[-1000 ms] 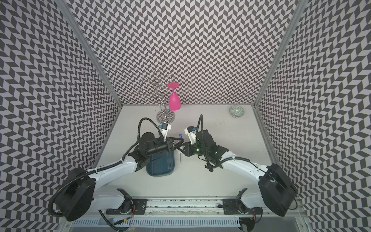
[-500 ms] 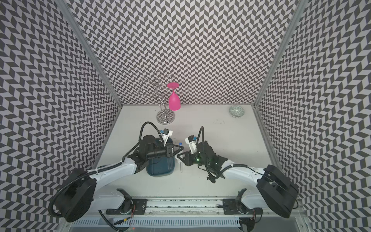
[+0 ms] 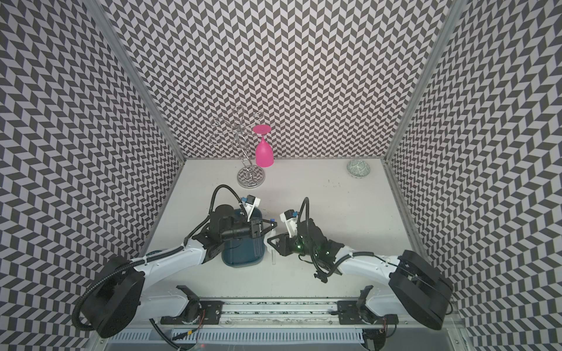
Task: Wipe the exteriors of test tubes
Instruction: Wipe the dirt from the test tube.
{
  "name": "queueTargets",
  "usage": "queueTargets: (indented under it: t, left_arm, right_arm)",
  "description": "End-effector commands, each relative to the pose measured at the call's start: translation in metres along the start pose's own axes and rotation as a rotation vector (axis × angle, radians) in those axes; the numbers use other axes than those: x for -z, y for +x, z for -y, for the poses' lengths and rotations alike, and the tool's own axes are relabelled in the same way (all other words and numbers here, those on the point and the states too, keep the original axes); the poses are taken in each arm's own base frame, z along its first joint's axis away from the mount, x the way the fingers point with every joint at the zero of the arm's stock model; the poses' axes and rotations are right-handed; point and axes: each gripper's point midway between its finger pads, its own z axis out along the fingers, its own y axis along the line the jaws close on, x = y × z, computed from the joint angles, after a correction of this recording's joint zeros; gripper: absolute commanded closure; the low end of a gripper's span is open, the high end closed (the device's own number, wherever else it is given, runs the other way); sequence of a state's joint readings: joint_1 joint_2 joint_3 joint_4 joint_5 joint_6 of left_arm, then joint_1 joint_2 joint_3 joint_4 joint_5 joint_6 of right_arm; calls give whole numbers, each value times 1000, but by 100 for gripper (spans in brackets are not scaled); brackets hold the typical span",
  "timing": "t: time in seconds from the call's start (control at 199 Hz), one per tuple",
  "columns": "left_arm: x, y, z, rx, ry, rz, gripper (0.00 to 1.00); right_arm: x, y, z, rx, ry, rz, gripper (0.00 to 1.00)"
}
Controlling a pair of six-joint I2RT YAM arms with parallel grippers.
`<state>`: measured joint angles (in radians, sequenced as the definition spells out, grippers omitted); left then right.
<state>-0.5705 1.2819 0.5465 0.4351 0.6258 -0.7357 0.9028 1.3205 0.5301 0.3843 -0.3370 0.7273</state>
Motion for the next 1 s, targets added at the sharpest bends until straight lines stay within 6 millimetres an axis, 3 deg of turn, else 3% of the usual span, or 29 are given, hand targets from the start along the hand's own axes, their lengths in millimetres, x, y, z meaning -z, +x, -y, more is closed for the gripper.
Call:
queueTargets:
  t: [0.0, 0.176, 0.528, 0.854, 1.0]
  left_arm:
    - [9, -51, 17, -81, 13, 172, 79]
    - [9, -52, 17, -79, 15, 174, 79]
    - [7, -48, 16, -74, 20, 160, 80]
    - [11, -40, 14, -59, 20, 148, 80]
    - [11, -40, 14, -57, 21, 148, 80]
  right_arm:
    - [3, 35, 1, -25, -6, -112, 82]
    - [2, 40, 2, -33, -4, -119, 81]
    - [2, 30, -8, -21, -28, -96, 82]
    - [1, -47, -30, 84, -36, 35, 80]
    - [-3, -70, -28, 115, -37, 57, 80]
